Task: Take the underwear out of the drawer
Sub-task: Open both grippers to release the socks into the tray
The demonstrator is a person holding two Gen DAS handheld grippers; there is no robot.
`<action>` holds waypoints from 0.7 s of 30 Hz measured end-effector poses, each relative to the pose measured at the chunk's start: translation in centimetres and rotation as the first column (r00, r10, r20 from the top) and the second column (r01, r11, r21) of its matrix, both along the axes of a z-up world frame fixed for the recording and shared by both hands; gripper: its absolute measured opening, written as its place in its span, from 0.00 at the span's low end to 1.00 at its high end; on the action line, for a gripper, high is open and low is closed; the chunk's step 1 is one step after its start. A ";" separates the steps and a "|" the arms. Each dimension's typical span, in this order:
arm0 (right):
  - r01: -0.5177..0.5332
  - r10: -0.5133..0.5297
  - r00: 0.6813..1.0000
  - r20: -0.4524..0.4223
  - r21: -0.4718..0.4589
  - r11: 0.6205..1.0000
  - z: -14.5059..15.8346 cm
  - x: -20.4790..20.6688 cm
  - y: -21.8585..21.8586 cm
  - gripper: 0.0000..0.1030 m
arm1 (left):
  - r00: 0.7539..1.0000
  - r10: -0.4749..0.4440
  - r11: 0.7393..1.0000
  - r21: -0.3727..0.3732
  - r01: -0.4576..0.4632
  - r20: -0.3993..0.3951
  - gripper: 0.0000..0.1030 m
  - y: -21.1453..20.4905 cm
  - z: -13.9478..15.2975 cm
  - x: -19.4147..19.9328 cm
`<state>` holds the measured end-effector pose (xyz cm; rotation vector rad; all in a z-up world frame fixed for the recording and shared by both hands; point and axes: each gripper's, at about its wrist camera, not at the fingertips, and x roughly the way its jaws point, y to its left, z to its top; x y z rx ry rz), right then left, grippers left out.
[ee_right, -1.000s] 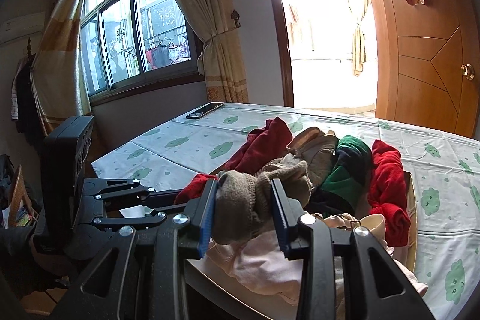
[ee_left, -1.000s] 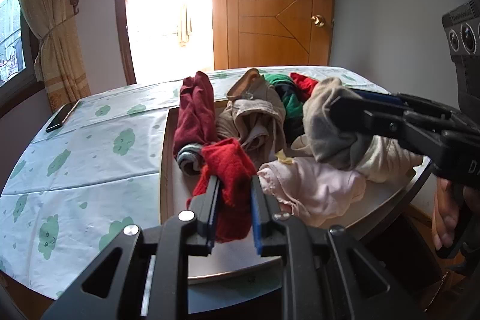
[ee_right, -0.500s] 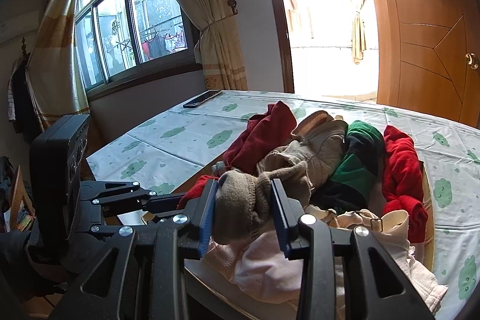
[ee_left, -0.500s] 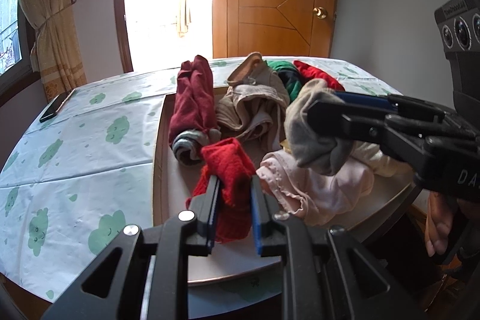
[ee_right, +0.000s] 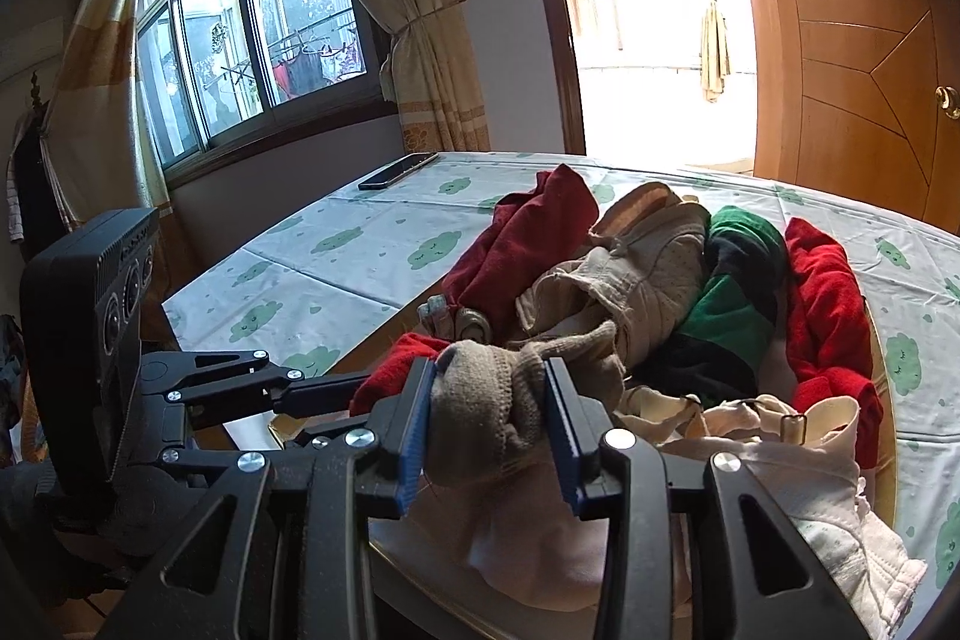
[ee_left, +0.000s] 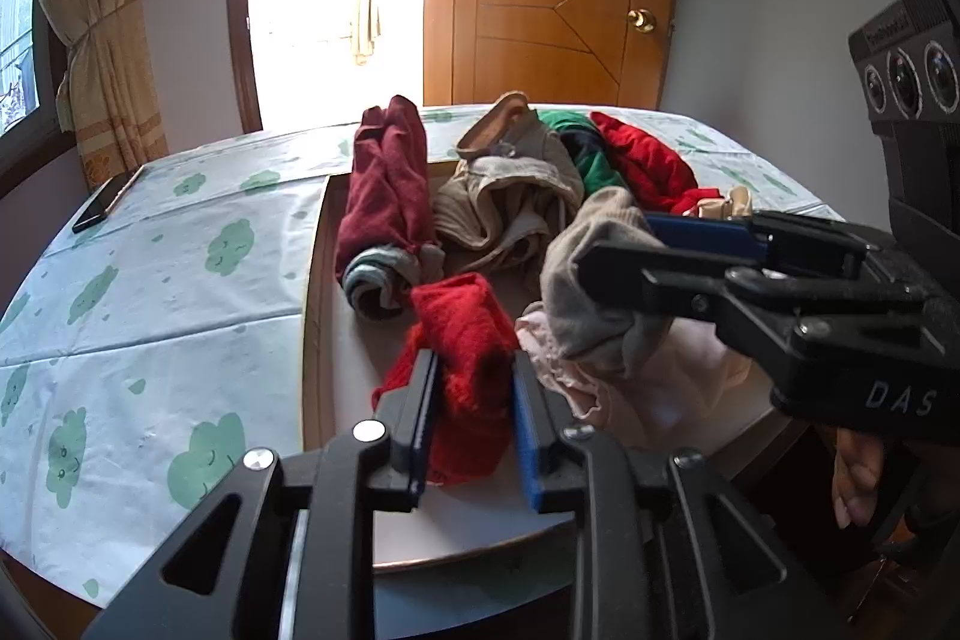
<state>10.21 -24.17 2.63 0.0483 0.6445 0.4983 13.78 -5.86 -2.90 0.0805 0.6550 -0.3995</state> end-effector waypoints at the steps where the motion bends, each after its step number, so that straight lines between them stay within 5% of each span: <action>1: -0.001 0.001 1.000 -0.010 0.003 1.000 -0.1 0.1 0.0 0.39 | 1.000 0.001 1.000 -0.004 -0.001 -0.002 0.26 0.1 0.0 0.0; 6: 0.016 -0.015 1.000 -0.016 0.025 1.000 -0.1 -0.2 -0.6 0.57 | 1.000 0.017 0.999 -0.031 -0.017 -0.012 0.42 0.6 0.0 -0.5; 21: 0.053 -0.053 0.999 -0.002 0.068 0.996 0.0 -2.4 -2.8 0.65 | 0.999 0.046 0.995 -0.092 -0.048 -0.023 0.55 1.7 -1.3 -2.6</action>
